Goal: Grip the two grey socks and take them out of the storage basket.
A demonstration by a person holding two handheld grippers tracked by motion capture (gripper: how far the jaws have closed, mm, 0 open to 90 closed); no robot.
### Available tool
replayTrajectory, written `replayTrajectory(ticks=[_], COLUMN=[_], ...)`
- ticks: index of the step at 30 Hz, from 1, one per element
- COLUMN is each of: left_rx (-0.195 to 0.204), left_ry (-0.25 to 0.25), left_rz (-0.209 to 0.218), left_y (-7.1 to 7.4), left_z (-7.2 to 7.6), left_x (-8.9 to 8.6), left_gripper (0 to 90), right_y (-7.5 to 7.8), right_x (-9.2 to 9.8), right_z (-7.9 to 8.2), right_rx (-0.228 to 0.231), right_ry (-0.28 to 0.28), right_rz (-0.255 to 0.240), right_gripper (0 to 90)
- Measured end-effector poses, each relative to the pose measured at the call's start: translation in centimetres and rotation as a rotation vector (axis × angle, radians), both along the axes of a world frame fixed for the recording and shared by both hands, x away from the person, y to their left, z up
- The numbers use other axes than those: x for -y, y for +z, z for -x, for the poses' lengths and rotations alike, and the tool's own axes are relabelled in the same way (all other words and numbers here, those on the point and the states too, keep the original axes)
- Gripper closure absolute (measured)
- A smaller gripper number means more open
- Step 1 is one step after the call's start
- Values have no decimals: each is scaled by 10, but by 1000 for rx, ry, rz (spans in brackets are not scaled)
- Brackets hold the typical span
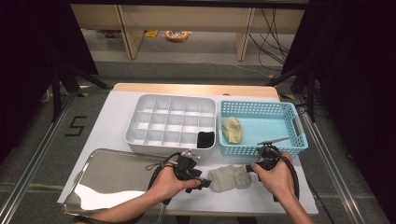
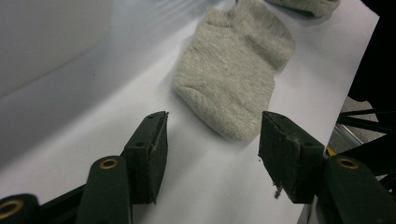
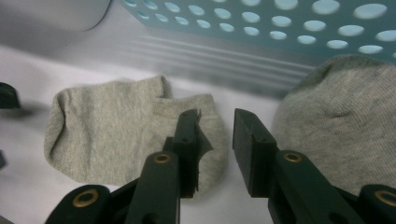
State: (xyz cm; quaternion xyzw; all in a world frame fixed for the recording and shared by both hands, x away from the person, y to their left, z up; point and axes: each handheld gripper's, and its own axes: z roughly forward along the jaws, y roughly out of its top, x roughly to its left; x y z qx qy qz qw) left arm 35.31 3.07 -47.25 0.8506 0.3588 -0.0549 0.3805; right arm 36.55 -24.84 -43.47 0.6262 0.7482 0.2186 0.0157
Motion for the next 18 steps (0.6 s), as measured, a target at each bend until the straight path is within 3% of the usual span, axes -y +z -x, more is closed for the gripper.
replayTrajectory(ticks=[4,6,10,15,17,18], left_rx=[-6,-23,-11,-11,-27,-28], left_ry=[-17,-23,-27,-29,-30,-33], left_rz=[19,3,-32,-37,-39,-43], left_y=[-3,-4,-7,-8,-8,-8], left_z=[1,2,0,0,1,1], left_x=[7,14,19,22,22,23], left_gripper=[452,475,571,670,708,735], right_y=[-1,-3,-4,-4,-3,-3], right_x=[-2,0,0,0,-2,1], right_z=[0,0,1,1,1,0], right_rx=[0,-7,1,3,-10,-5], right_ry=[-29,-26,-4,-6,-34,-3], right_rz=[-1,-10,-17,-8,-17,-1], right_gripper=[713,712,710,708,708,708])
